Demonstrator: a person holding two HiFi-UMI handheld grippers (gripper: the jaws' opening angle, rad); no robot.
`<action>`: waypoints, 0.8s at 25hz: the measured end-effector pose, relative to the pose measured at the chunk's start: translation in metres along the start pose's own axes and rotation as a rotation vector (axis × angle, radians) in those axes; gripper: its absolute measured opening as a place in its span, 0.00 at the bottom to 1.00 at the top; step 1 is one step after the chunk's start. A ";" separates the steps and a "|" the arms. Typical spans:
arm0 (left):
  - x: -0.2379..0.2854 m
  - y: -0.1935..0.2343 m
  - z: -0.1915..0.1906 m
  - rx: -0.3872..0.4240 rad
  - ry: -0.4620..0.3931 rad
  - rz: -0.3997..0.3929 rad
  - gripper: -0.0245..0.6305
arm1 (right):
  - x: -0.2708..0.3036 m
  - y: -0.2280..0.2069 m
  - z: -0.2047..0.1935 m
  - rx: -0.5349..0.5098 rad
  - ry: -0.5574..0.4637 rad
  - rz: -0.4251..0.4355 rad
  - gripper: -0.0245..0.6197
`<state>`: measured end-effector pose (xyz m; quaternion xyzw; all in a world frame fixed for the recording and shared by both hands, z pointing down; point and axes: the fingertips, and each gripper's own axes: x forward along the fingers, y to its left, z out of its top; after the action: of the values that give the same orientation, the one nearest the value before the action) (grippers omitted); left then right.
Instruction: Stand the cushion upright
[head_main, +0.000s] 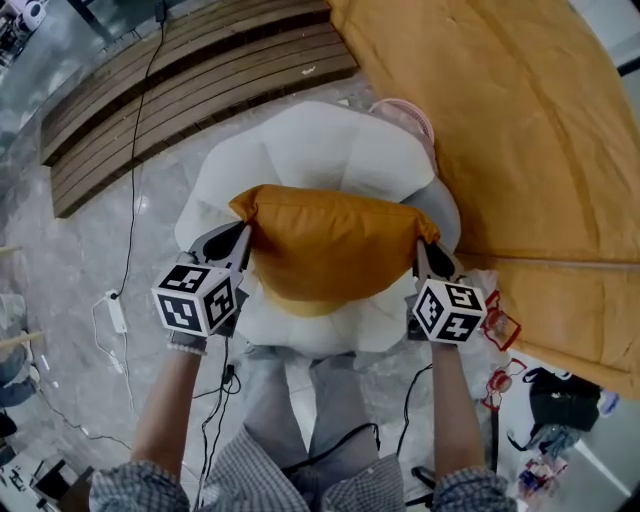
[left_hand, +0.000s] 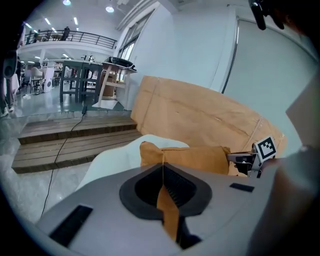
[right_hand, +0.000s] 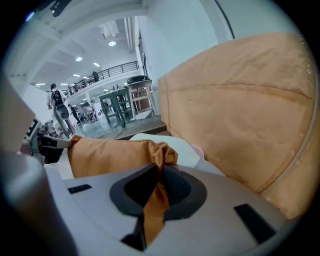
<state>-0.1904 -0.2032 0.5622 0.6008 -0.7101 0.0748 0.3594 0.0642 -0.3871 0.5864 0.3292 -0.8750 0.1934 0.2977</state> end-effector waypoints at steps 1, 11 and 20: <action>0.006 0.002 0.002 0.005 -0.003 0.001 0.06 | 0.005 -0.001 0.002 -0.011 0.000 -0.002 0.10; 0.055 0.022 0.020 0.096 0.012 0.020 0.06 | 0.055 -0.011 0.017 -0.079 0.020 0.025 0.10; 0.105 0.030 0.039 0.166 0.063 0.016 0.06 | 0.105 -0.032 0.027 -0.182 0.069 -0.007 0.10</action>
<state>-0.2356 -0.3004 0.6067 0.6200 -0.6948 0.1550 0.3299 0.0122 -0.4724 0.6384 0.2971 -0.8770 0.1232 0.3570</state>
